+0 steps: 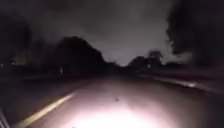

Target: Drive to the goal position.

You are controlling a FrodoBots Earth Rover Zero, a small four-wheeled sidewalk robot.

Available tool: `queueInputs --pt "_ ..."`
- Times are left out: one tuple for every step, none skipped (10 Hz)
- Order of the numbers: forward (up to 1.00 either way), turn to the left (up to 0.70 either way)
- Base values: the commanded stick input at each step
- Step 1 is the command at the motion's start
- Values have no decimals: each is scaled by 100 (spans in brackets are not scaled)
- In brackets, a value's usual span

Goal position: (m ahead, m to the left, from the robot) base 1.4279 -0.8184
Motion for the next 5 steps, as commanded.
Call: queueInputs --pt "70 0" --pt "70 0" --pt "70 0" --pt "70 0" --pt "70 0"
